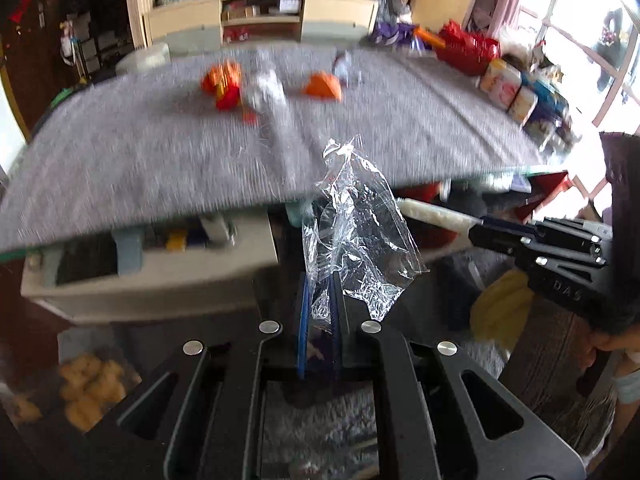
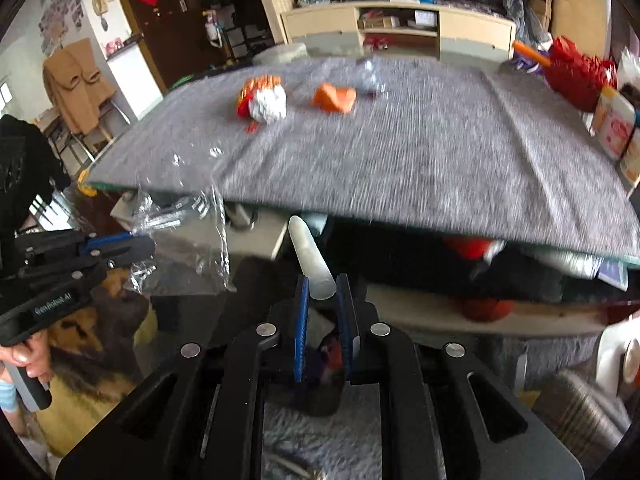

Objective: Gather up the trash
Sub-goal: 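Carry wrapper and white stick over the bin and open both grippers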

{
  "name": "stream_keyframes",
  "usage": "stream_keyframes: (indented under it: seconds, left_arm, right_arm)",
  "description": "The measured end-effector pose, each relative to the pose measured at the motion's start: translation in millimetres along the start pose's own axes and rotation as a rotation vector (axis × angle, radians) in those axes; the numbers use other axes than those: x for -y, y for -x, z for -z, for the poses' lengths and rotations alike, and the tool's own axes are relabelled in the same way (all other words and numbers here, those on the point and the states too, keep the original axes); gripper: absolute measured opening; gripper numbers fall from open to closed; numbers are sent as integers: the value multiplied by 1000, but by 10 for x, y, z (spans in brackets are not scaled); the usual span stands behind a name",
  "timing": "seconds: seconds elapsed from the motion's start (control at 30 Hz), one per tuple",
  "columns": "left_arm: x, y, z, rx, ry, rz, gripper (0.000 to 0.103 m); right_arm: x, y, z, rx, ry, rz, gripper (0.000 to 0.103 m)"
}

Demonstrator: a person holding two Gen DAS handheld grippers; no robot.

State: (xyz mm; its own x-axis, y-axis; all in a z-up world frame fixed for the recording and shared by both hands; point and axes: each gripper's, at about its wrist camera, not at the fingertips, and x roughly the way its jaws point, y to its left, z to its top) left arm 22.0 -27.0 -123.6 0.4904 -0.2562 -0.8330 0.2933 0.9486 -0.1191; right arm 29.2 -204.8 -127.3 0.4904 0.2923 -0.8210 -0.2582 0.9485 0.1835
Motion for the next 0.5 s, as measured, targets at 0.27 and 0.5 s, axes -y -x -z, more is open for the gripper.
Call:
stream_keyframes:
  seconds: [0.27, 0.5]
  left_arm:
    - [-27, -570, 491, -154, 27, 15, 8]
    - [-93, -907, 650, -227, 38, 34, 9]
  right_arm:
    - [1, -455, 325, -161, -52, 15, 15]
    - [-60, -773, 453, -237, -52, 28, 15]
